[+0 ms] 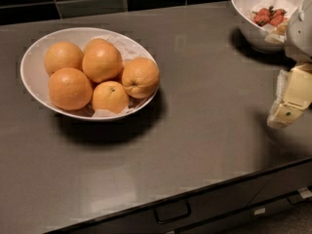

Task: Pick orange from white bowl

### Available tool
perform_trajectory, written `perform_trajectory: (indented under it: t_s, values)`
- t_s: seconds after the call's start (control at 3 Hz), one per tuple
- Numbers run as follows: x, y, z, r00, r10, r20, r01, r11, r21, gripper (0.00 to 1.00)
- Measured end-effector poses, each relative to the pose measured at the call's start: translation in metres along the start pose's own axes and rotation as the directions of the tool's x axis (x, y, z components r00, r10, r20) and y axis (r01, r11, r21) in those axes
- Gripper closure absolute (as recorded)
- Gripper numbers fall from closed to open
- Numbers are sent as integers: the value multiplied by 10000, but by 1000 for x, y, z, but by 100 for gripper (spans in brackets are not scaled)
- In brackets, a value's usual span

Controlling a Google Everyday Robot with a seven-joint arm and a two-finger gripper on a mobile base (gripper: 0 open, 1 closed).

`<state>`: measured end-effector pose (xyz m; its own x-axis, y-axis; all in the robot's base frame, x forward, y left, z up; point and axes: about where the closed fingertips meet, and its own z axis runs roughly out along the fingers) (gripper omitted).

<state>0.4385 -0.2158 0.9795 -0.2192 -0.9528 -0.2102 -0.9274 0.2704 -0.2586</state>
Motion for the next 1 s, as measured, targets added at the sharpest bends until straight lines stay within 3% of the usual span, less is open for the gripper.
perform_trajectory:
  t_s: [0.33,0.67,1.0]
  values:
    - [0,0,0,10000,-4,1,4,10000,1,0]
    - [-44,-2,3,9952,-928,314,923,9956,156,0]
    - [-44,-2,3,9952,-931,316,926,9956,158,0]
